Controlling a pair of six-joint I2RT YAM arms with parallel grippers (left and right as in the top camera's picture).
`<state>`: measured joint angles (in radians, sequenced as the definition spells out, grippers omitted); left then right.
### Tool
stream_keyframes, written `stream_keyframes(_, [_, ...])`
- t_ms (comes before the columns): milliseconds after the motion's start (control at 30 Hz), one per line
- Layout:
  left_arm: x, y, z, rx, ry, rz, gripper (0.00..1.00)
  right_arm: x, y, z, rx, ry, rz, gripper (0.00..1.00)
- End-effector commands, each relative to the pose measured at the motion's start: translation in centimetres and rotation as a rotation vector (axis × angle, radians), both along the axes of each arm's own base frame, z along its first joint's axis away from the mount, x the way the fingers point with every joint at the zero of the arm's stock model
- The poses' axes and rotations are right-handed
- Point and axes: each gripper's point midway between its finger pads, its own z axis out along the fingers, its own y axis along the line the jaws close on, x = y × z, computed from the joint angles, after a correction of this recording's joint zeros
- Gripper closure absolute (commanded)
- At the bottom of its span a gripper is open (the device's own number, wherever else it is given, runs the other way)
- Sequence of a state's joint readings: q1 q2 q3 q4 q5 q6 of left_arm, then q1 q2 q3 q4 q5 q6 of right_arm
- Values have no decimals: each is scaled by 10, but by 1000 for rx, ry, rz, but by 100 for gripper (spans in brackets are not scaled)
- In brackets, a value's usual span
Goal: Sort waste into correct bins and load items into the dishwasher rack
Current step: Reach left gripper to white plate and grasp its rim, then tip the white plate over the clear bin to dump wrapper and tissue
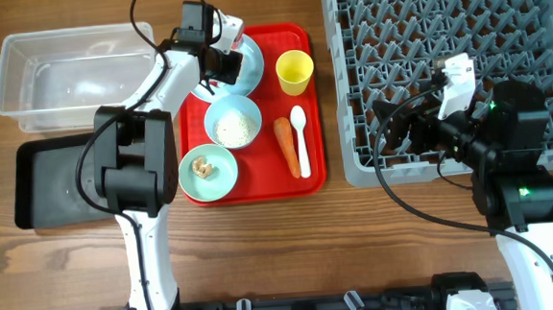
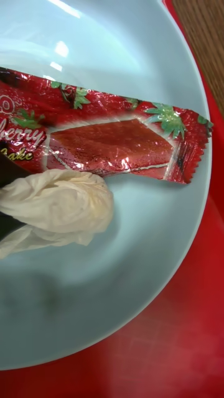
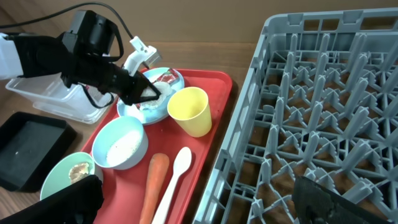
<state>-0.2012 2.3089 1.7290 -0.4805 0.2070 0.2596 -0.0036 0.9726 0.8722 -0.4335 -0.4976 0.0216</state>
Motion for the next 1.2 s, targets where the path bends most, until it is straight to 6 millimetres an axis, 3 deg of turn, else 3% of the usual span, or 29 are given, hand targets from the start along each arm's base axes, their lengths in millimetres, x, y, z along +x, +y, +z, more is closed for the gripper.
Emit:
stream_keyframes(0, [8,4,58,-47,-87,56,96,2,2,10,14,-16,12,0])
stream_keyframes(200, [14,28,146,0,-263,163,96,3,2,11,13,-24,12,0])
stream_keyframes(300, [10,41,180,30,-328,205,96,3,2,11,14,-24,12,0])
stream_keyframes(400, [3,57,200,54,-348,257,96,3,2,11,13,-24,12,0])
stream_keyframes(500, [-6,86,208,78,-329,371,96,3,2,11,14,-24,12,0])
stream_keyframes(633, [-17,123,201,84,-262,494,96,3,2,11,13,-25,12,0])
stream_keyframes(867, [-24,222,163,43,-142,802,96,3,2,11,13,-24,12,0])
stream_keyframes(1067, [-31,260,107,35,-11,924,96,3,2,11,13,-23,12,0])
stream_keyframes(1133, [-32,264,96,36,15,942,66,2,2,11,13,-21,12,1])
stream_keyframes(1167, [-33,264,96,36,18,942,43,2,2,10,13,-19,12,0])
